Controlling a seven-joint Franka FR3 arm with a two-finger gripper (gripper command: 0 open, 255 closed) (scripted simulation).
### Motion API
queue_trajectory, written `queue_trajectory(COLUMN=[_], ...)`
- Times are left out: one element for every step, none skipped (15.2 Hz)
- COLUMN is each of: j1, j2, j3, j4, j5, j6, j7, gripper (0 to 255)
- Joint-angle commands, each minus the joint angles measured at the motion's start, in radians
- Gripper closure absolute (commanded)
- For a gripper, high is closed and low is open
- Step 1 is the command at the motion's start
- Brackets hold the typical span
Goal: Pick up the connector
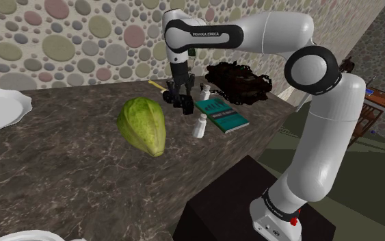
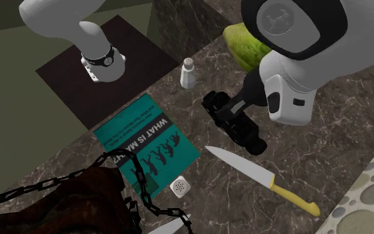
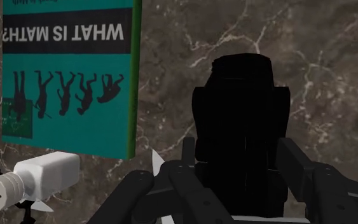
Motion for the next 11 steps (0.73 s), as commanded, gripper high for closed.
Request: queue_trajectory(j1=[0.001, 0.001, 0.002, 0.003, 0.004, 0.004, 0.005, 0.006, 0.007, 0.007, 0.007], j2=[-0.003, -0.003, -0.004, -0.004, -0.004, -0.004, -0.003, -0.002, -0.001, -0.001, -0.001], j3=[0.0, 0.0, 0.001, 0.001, 0.001, 0.001, 0.001, 0.001, 0.001, 0.001, 0.001], j4=[0.024, 0.036, 0.049, 0.062, 0.076, 0.09, 0.104, 0.119, 0.134, 0.136, 0.136], j5=[0.0, 0.001, 0.001, 0.001, 0.001, 0.001, 0.0, 0.0, 0.0, 0.0, 0.0], j6=[-0.026, -0.039, -0.052, -0.065, -0.079, -0.092, -0.106, -0.12, -0.134, -0.136, -0.136], j7=[-0.004, -0.005, -0.007, -0.008, -0.01, -0.011, -0.013, -0.014, -0.015, -0.016, -0.016], gripper=[255, 255, 255, 255, 255, 255, 255, 255, 255, 255, 255])
